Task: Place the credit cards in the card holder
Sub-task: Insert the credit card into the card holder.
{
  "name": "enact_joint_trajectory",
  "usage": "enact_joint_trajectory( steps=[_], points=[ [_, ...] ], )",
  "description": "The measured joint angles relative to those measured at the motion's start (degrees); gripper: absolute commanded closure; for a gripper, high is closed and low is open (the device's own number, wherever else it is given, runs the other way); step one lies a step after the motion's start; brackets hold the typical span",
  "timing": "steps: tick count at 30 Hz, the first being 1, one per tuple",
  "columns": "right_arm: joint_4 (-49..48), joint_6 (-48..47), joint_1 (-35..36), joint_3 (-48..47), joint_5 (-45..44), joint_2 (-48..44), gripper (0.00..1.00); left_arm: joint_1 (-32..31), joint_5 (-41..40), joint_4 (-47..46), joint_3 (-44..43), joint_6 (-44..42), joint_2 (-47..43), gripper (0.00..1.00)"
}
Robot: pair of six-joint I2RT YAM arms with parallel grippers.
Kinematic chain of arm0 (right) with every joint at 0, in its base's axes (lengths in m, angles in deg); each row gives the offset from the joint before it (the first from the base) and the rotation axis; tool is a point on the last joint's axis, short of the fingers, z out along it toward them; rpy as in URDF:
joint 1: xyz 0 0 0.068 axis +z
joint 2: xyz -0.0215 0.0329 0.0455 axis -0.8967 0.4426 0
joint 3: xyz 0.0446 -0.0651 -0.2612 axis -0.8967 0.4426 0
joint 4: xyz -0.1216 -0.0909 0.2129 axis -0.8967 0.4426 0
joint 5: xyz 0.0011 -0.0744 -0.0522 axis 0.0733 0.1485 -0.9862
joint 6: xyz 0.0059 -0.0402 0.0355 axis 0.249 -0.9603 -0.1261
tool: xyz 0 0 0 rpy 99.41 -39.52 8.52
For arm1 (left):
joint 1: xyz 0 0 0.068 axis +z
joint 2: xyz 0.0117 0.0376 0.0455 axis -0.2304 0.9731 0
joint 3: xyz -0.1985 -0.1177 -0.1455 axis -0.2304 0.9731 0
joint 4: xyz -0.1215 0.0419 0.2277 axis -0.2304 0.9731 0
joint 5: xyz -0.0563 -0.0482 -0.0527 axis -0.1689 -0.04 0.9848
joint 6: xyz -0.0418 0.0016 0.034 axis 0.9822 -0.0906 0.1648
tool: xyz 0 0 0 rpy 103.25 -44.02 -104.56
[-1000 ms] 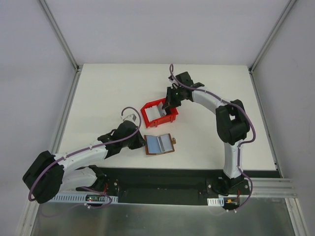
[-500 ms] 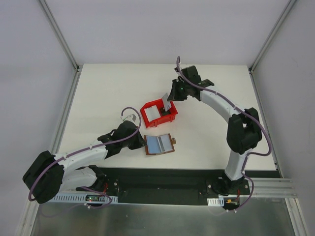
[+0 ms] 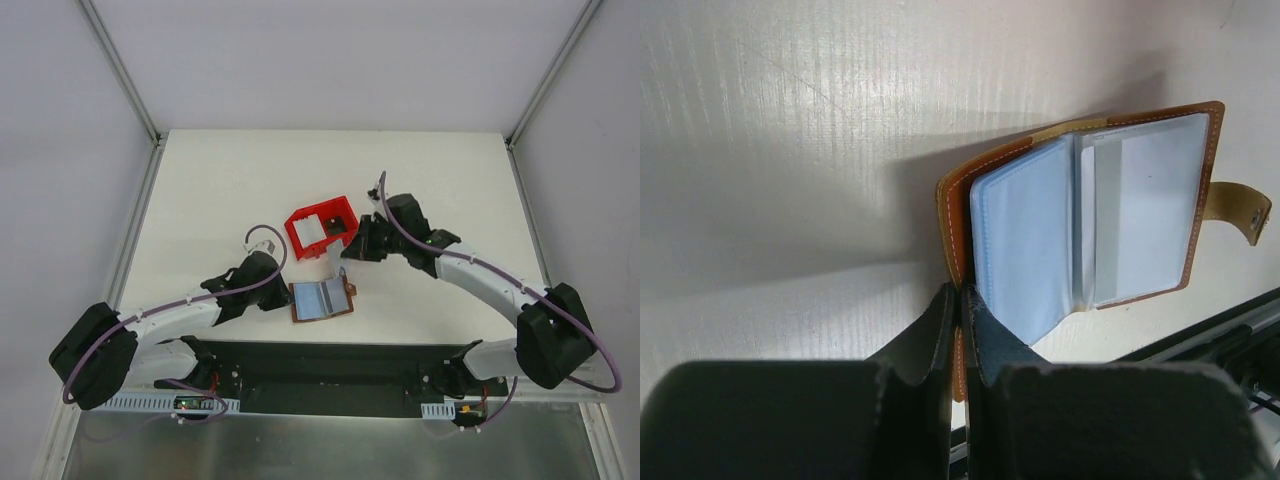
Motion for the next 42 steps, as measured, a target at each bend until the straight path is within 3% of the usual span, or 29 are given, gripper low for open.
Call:
enact_joint_trajectory(
  steps=[8,24,42],
  points=[
    [-10.2,9.5,7.6,13.8,0.8,0.6,1.0,0.0,0.0,-0.4,0.0,0.9,2.0,1.0],
    [-25.2,15.6,9.7,21.7,0.2,7.4,1.0,0.0,0.0,-0.9,0.0,1.6,2.8,1.0],
    [-35.4,18.4,11.5,25.4,-2.3,11.4,0.99,0.3,0.1,-1.1,0.2,1.6,2.8,1.0]
  ],
)
